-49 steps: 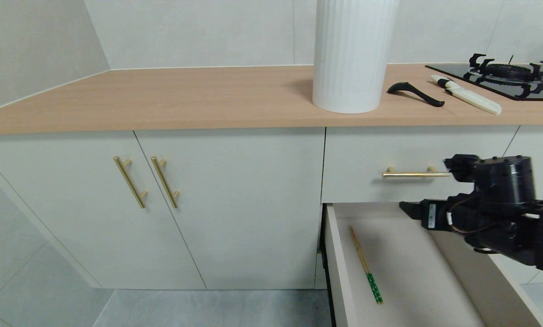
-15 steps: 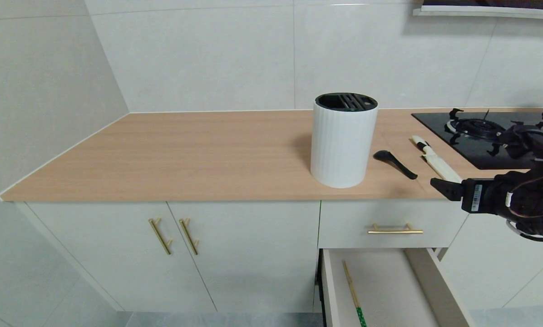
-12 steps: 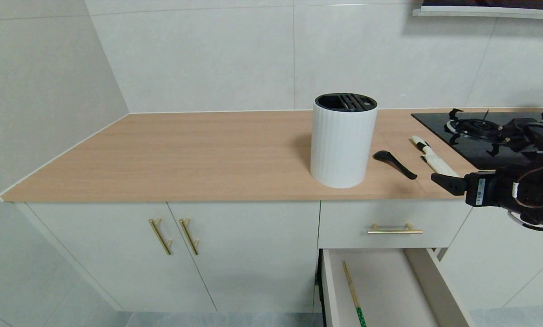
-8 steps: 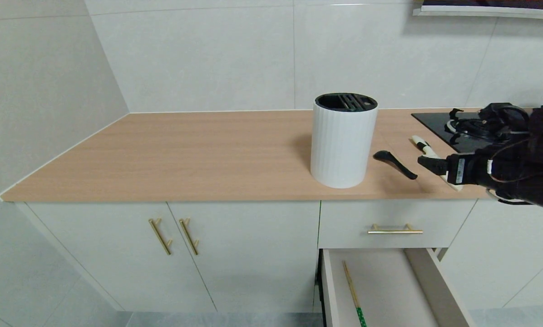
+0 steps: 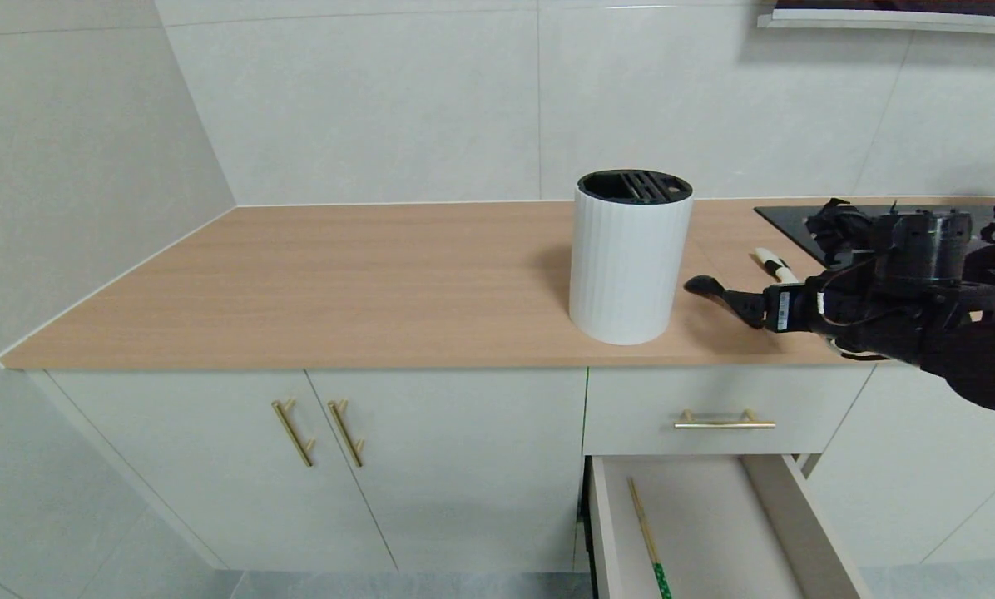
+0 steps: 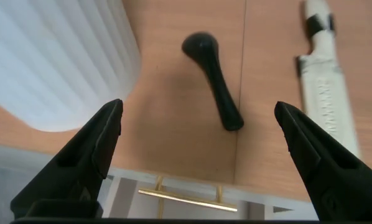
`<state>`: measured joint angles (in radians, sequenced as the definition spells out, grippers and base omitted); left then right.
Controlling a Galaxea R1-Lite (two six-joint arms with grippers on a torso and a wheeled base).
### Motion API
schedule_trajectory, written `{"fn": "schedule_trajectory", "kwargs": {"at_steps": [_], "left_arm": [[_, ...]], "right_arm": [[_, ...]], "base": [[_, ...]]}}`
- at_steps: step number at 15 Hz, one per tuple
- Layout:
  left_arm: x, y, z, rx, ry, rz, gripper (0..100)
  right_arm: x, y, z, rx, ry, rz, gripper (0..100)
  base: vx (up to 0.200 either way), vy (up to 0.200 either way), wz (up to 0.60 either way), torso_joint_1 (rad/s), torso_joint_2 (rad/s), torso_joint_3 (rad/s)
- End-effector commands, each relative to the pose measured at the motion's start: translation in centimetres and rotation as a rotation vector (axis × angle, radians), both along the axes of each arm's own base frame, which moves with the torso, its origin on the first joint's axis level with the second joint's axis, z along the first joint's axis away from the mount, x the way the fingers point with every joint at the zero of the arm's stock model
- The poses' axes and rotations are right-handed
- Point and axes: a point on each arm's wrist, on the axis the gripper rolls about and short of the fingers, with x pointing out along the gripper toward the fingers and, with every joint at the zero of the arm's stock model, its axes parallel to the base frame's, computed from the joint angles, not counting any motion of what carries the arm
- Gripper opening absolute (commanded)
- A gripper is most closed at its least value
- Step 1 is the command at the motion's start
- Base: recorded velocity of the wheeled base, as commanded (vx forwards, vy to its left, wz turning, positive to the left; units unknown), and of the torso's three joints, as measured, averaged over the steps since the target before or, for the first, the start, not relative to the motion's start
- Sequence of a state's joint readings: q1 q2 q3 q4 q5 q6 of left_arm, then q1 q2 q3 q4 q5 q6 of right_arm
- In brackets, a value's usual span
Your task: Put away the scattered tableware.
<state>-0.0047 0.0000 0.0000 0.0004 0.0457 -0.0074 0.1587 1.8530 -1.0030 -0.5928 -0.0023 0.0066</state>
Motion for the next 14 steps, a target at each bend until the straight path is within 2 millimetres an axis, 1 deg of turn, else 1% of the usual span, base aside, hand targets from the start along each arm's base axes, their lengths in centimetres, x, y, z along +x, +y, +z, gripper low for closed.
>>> {"fn": "schedule_trajectory", "kwargs": {"at_steps": [1,4,7,10,14], "left_arm": [[0.0,0.0,0.0,0.0,0.0,0.0,100],[0.0,0.0,0.0,0.0,0.0,0.0,100],[0.0,0.0,0.0,0.0,0.0,0.0,100],[0.0,0.0,0.0,0.0,0.0,0.0,100],[0.0,0.0,0.0,0.0,0.0,0.0,100]], "right_arm": [[2.3,0.1,-3.6,-0.012,0.056,-0.011,100],[3.2,0.0,-5.0,-0.014,0.065,-0.02,100],[3.4,0.0,-5.2,-0.013,0.068,-0.021,100],[4.1,-0.7,-5.5,-0.012,0.067,-0.041,100],[4.4,-0.7,-5.5,-0.008,0.064,-0.045,100]], "base": [[0.0,0.0,0.0,0.0,0.0,0.0],[0.0,0.0,0.0,0.0,0.0,0.0],[0.0,0.0,0.0,0.0,0.0,0.0],[0.0,0.0,0.0,0.0,0.0,0.0],[0.0,0.0,0.0,0.0,0.0,0.0]]}}
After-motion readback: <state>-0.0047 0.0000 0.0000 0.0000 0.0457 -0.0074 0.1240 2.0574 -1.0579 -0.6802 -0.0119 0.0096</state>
